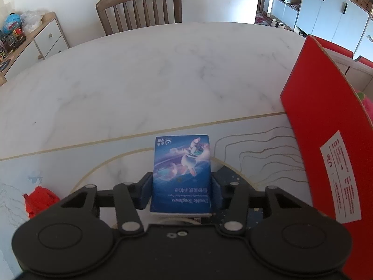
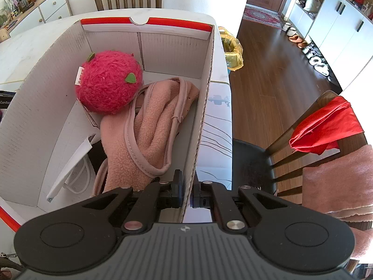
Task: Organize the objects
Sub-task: 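Move the left gripper to the blue card box and grasp it, then carry the blue card box into the box and release it on the cloth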
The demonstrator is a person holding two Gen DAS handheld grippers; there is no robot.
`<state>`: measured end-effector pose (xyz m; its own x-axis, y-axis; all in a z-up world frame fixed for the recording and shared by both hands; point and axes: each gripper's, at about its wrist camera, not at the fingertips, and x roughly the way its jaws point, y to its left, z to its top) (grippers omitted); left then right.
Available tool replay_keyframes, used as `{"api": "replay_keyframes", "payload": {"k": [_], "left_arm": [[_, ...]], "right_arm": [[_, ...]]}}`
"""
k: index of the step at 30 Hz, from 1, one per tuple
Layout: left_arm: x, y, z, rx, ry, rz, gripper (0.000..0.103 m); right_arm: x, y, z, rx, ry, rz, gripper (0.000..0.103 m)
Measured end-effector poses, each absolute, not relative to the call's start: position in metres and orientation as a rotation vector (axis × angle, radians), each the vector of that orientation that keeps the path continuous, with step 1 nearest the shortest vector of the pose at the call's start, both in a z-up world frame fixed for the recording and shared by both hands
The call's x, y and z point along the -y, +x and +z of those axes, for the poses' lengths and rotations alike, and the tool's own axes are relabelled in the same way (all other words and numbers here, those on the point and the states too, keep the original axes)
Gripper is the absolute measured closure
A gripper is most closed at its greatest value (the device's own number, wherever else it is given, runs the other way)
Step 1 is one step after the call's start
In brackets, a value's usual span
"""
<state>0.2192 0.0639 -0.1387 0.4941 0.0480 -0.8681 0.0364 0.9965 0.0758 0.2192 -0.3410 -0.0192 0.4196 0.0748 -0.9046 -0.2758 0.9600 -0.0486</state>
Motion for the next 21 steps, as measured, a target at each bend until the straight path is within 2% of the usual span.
{"api": "replay_keyframes", "payload": {"k": [21], "left_arm": [[-0.045, 0.184, -0.070, -0.984, 0.012, -0.019, 0.055]], "right_arm": [[0.339, 0.221, -0.018, -1.109, -0.204, 0.223, 0.097]]}}
